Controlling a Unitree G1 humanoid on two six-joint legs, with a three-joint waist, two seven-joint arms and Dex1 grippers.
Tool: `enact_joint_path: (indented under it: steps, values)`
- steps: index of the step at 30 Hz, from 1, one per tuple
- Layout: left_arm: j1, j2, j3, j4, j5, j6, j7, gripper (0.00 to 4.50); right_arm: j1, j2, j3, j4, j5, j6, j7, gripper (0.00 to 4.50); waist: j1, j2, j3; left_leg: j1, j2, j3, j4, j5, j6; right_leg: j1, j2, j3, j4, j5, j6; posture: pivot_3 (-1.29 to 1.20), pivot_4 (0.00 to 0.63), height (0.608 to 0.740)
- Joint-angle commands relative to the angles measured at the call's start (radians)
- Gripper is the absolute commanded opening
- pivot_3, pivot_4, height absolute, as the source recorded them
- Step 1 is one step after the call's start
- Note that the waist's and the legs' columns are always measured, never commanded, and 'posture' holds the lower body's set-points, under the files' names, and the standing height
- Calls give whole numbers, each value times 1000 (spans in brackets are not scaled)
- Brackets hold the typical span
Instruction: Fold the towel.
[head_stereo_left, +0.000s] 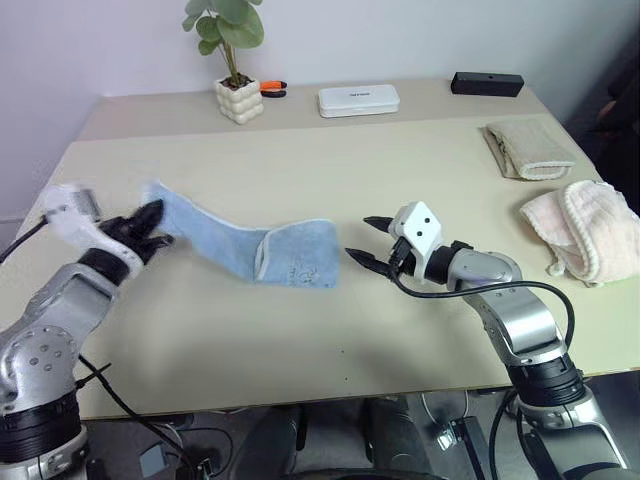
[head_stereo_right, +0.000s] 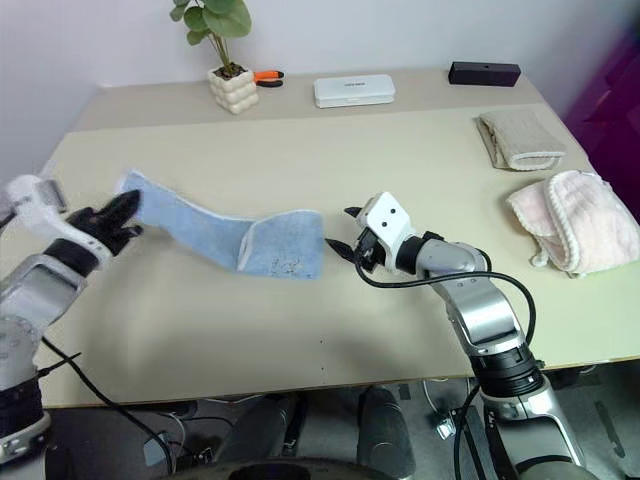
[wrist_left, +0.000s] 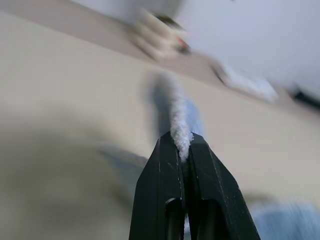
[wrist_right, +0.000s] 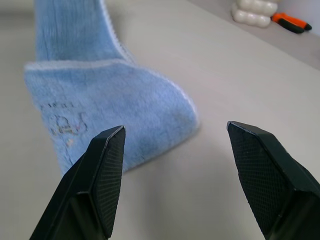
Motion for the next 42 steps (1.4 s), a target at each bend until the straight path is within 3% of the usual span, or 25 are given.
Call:
enact_joint_path:
  steps: [1, 9, 16, 19, 22, 26, 27, 30, 34, 37, 41, 42]
  values:
    - [-119, 33, -244, -120, 71, 26, -199, 50, -15, 4, -2, -11, -14, -26, -8, 3307, 6, 0, 0, -1, -1, -1, 1, 0, 0, 0, 0, -1, 0, 0, 0, 0, 150, 740]
    - [-282, -67, -561, 50, 274, 20, -395, 50, -4, -1, -22, -12, -41, -27, -37, 3307, -20, 0, 0, 1, 1, 1, -3, 1, -2, -1, 1, 1, 1, 0, -1, 0, 150, 740]
    - [-294, -124, -554, 100, 296, 57, -460, 50, 25, -18, -37, -41, -42, -15, -54, 3307, -24, 0, 0, 0, 0, 1, -2, 1, -2, -2, 0, 1, 0, 0, 0, 0, 150, 740]
    - [-278, -116, -540, 71, 279, 87, -487, 913, 25, -18, -35, -41, -44, -14, -59, 3307, -24, 0, 0, 0, 0, 1, -2, 1, -1, -1, 0, 1, 0, 0, 0, 0, 150, 740]
    - [-256, -103, -524, 34, 263, 111, -518, 2269, 16, -15, -31, -28, -46, -18, -58, 3307, -24, 0, 0, 0, 0, 1, -2, 1, -1, -1, 0, 1, 0, 0, 0, 0, 150, 740]
    - [-237, -107, -460, 2, 228, 116, -529, 4406, -2, -9, -21, -6, -51, -28, -54, 3307, -24, 0, 0, 0, 0, 1, -2, 1, -1, -1, 0, 1, 0, 0, 0, 0, 150, 740]
    - [-234, -102, -435, -4, 223, 110, -528, 4460, -7, -7, -19, -2, -51, -29, -53, 3307, -24, 0, 0, 0, 0, 1, -2, 1, -1, -1, 0, 1, 0, 0, 0, 0, 150, 740]
    - [-221, -61, -327, -21, 204, 88, -545, 4460, -23, 2, -27, 3, -30, -20, -39, 3307, -25, 0, 0, 0, 0, 1, -2, 1, -1, -1, 0, 1, 0, 0, 0, 0, 150, 740]
    - [-213, -16, -200, -9, 202, 53, -532, 4500, -43, 15, -45, 3, 10, 6, -26, 1401, -25, 0, 0, 0, 1, 1, -2, 1, -2, -2, 0, 1, 0, 0, 0, 0, 150, 740]
    - [-221, -1, -146, 32, 264, 10, -480, 3602, -78, 47, -47, 6, 28, 24, -43, 0, -22, 0, 0, 0, 0, 1, -1, 1, -1, -1, 0, 1, 0, 0, 0, 0, 150, 740]
    - [-233, -16, -168, 104, 363, -29, -415, 1685, -136, 104, -34, 6, 53, 81, -64, 0, -22, 0, 0, 1, 0, 0, -1, 1, -2, -1, 0, 1, 0, 0, 0, 0, 150, 740]
    - [-234, -33, -177, 115, 372, -38, -407, 1685, -152, 124, -21, 9, 58, 96, -65, 0, -22, 0, 0, 1, 0, 0, -1, 1, -2, -1, 0, 1, 0, 0, 0, 0, 150, 740]
